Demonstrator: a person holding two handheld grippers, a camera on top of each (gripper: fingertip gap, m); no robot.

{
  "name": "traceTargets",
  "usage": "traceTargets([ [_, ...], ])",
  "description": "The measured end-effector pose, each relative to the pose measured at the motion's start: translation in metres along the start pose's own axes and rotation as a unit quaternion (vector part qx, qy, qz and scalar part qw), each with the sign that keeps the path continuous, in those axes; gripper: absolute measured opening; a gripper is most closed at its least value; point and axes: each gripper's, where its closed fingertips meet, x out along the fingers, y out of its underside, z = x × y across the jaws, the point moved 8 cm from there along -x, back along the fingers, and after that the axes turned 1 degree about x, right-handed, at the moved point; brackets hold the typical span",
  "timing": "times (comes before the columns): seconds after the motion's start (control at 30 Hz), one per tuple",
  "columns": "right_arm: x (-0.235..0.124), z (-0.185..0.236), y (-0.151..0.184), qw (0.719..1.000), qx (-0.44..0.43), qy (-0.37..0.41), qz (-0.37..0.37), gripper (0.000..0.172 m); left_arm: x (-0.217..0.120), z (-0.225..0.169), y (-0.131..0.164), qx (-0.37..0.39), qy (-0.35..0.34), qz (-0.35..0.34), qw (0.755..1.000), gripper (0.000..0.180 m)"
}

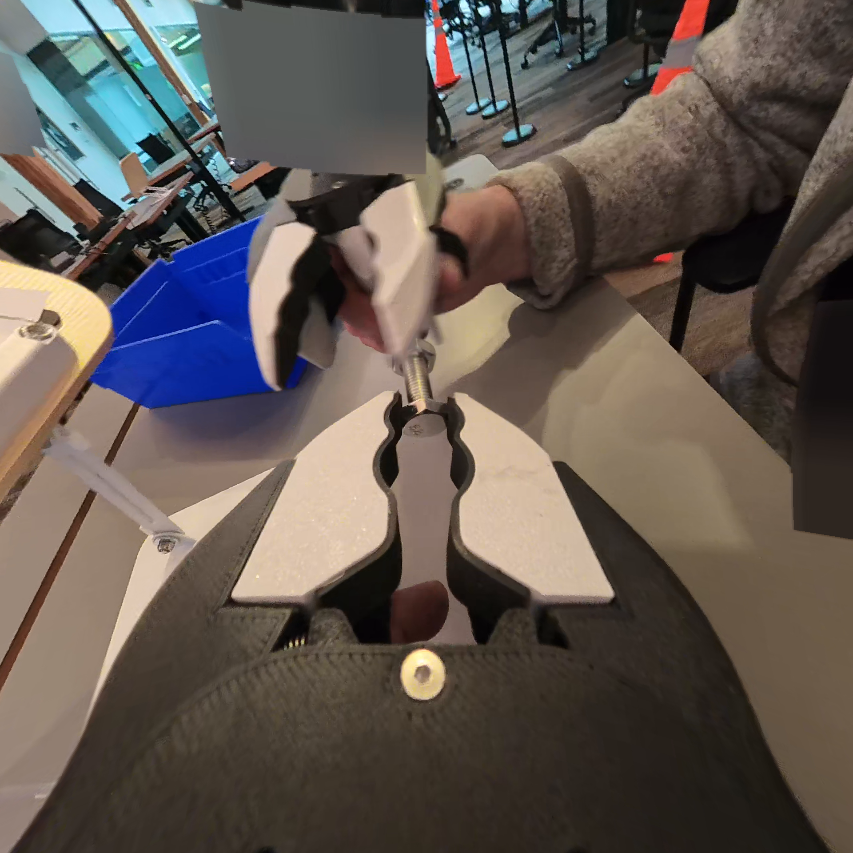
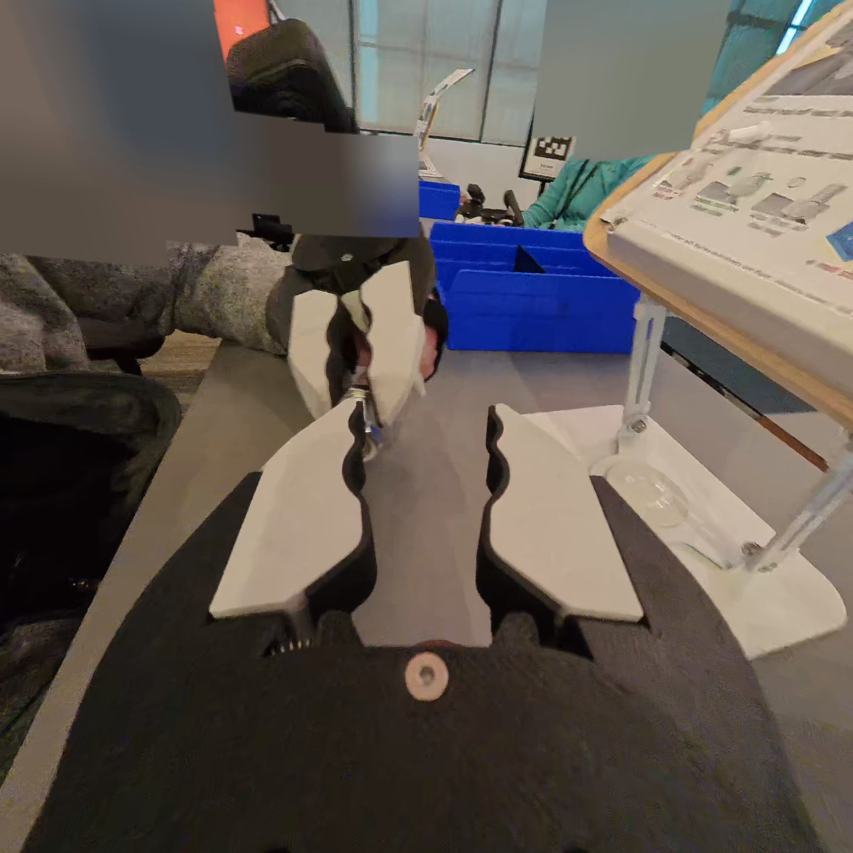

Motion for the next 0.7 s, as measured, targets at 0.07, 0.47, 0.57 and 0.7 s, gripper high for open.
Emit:
traceTargets([
  [0.07,-0.01,-0.021,0.005,0.993,0.035,0.106,0.028,0.02,0.004,-0.007,-0.002,0.025,0.012,0.012,1.0,0.018],
  [0.47,-0.001,0.003,0.013,0.997,0.006,-0.027,0.072,0.072,0.006,-0.003,0.005,0.013,0.005,0.03,0.999,0.018],
  [0.57,-0.007,-0.007,0.011,0.998,0.037,0.007,0.043,0.047,0.007,-0.007,0.004,0.03,0.017,0.033,0.999,0.018],
  [0.7,-0.016,-0.013,0.011,0.998,0.056,0.014,0.031,0.052,0.012,-0.008,0.004,0.048,-0.002,0.059,0.997,0.018],
])
